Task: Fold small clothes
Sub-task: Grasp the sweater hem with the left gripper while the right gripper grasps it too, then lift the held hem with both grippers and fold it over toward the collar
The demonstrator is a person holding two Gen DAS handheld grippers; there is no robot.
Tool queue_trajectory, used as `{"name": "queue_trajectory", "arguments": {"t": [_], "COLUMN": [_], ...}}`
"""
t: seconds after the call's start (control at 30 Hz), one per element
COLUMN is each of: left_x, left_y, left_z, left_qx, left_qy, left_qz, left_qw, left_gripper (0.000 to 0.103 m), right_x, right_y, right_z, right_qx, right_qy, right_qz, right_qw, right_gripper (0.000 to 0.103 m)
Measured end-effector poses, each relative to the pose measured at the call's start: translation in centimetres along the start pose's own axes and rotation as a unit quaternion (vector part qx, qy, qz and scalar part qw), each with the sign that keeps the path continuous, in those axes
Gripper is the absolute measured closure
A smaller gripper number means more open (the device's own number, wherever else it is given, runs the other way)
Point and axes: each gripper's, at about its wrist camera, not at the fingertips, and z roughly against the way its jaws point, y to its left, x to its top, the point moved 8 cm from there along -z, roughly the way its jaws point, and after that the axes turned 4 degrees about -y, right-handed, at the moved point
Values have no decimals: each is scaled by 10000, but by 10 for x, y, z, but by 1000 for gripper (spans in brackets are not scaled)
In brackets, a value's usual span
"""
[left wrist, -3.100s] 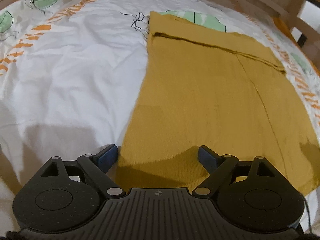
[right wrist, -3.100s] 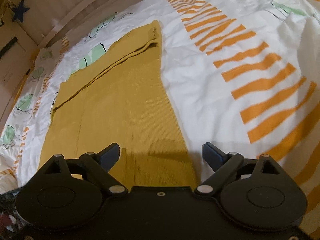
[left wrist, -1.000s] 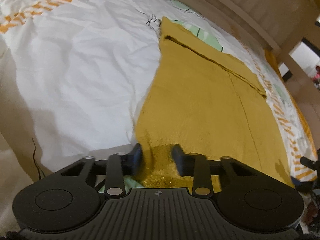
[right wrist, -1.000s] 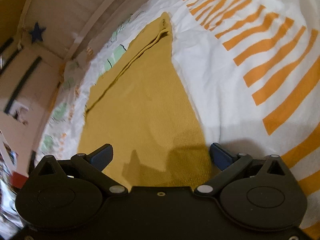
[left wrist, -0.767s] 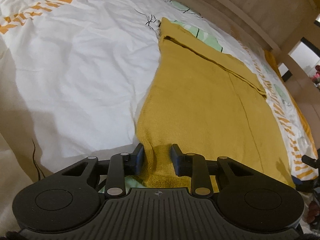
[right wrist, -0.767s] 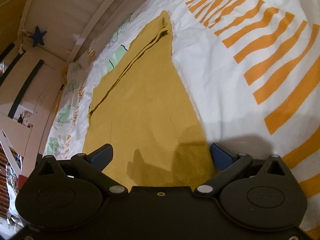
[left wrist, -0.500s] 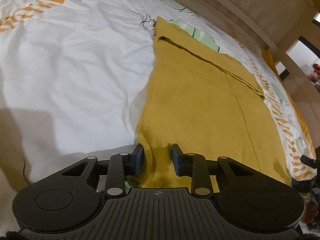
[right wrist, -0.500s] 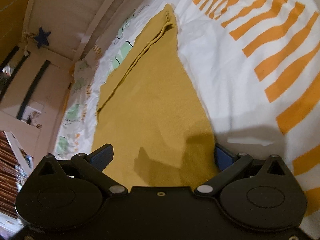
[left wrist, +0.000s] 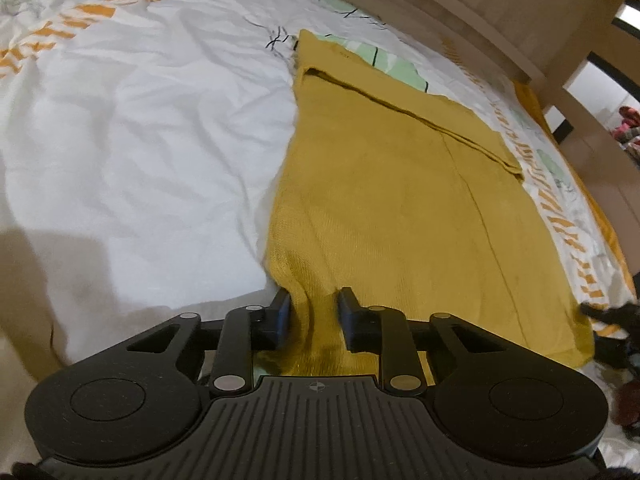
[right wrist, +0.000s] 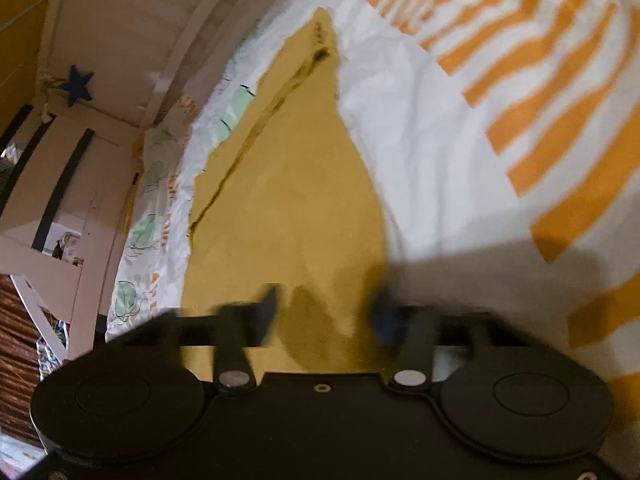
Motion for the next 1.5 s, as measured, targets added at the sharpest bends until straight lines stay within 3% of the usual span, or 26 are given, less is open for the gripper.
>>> {"name": "queue_trajectory", "arguments": {"t": [0.13,0.17,0.3,0.43,0.63,0.83,1.03,1.5], "left_x": [-3,-3,-1,10,20,29,58,94], "left_y": [3,3,8,14,20,17,7,1], "left_z": [8,10,13,22,21,26,38,42], "left_qx": [0,-16,-56,-180,-123,-224,-387,-457], "left_qy": [30,18,-97,-416,-539,-664,-923,-1090], "left_qz": [147,181,436,793,993,998,934,834], "left_qw": [9999,9998,9990,9958,9935,9925,9906,9895], "left_gripper": [86,88,96,97,97,97,97,98], "right_x": [-4,-5,-6,2,11,17,26,44], "right_y": [4,6,12,17,22,29,40,53], "right_z": [-1,-2,0,9,15,15,19,13], "right_qx": [-69,-85,-85,166,428,555,700,765], "right_qy": [67,75,-7,-297,-590,-688,-826,-833], "right_qz": [165,260,455,350,195,164,98,126], "right_qw": [9998,9996,9989,9988,9971,9959,9941,9935], "right_gripper": [76,85,87,88,88,88,88,88]}}
